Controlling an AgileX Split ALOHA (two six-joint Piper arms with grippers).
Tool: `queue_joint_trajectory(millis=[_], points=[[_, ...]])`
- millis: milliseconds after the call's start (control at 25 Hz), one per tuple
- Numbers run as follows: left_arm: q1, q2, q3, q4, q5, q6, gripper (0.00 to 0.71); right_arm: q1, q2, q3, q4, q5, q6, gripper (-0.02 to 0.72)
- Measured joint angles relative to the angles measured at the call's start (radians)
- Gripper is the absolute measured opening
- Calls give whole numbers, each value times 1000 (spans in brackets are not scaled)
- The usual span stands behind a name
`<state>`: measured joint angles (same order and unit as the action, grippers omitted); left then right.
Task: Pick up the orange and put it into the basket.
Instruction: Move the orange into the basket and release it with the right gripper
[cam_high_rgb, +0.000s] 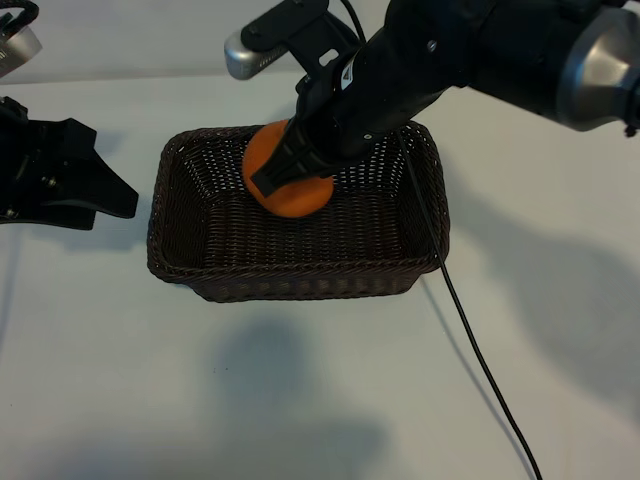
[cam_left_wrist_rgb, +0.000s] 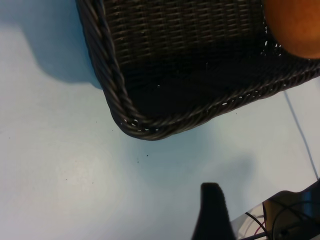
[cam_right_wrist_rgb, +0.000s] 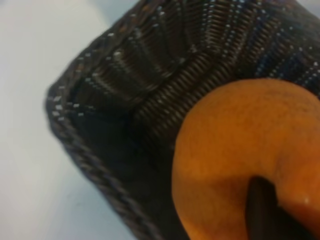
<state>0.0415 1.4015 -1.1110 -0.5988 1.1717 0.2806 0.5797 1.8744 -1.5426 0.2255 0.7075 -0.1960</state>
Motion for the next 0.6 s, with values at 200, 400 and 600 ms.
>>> queue_joint_trajectory(millis=[200,400,600], points=[[0,0,0,0,0,0,542,0,65,0,-81,-4,0,47],[0,0,0,0,0,0,542,0,111,0,-165,-1,16,47],[0,0,0,0,0,0,542,0,120,0,-226,-4,50,47]])
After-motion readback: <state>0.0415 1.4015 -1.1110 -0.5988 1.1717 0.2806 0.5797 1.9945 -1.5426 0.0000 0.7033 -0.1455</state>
